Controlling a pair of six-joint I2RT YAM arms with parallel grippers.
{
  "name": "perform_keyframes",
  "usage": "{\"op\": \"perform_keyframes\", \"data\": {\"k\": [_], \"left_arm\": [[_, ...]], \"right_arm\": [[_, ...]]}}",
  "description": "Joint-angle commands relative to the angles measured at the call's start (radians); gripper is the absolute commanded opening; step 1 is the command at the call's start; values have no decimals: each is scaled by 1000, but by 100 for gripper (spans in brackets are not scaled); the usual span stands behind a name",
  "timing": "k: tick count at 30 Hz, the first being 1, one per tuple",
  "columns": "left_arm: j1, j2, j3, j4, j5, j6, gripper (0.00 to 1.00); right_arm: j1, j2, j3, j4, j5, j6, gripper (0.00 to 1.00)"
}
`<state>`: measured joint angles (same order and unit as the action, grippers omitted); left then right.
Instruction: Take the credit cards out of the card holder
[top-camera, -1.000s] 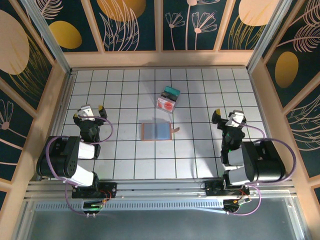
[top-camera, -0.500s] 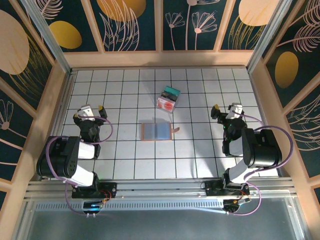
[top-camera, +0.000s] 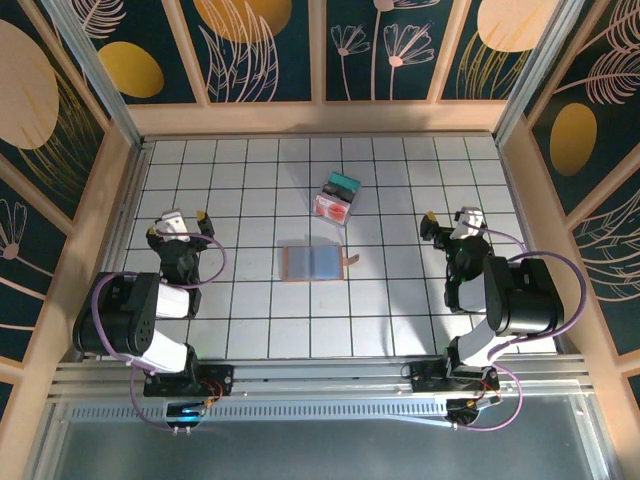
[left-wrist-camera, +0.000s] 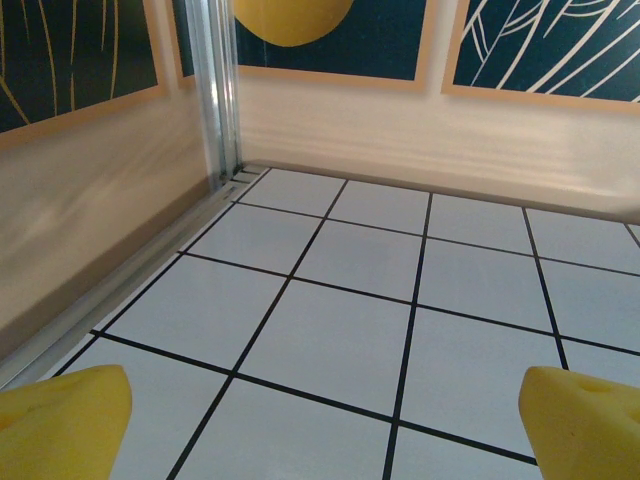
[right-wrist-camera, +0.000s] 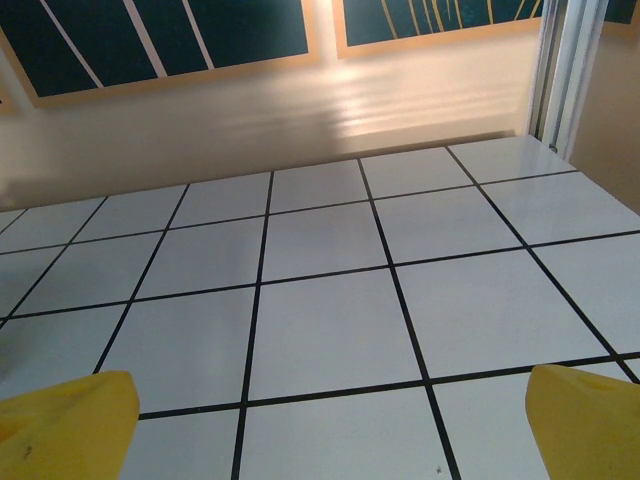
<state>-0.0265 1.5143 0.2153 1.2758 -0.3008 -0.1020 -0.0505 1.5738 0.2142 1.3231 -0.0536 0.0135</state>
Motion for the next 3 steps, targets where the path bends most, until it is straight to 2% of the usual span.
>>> {"op": "perform_keyframes", "data": {"k": [1, 3], "left_arm": [[0, 5, 0, 37, -16, -18, 99], [0, 5, 0, 39, -15, -18, 99]], "right_arm": [[7, -9, 6, 7, 8, 5, 99], [6, -10, 6, 7, 8, 3, 99]]}}
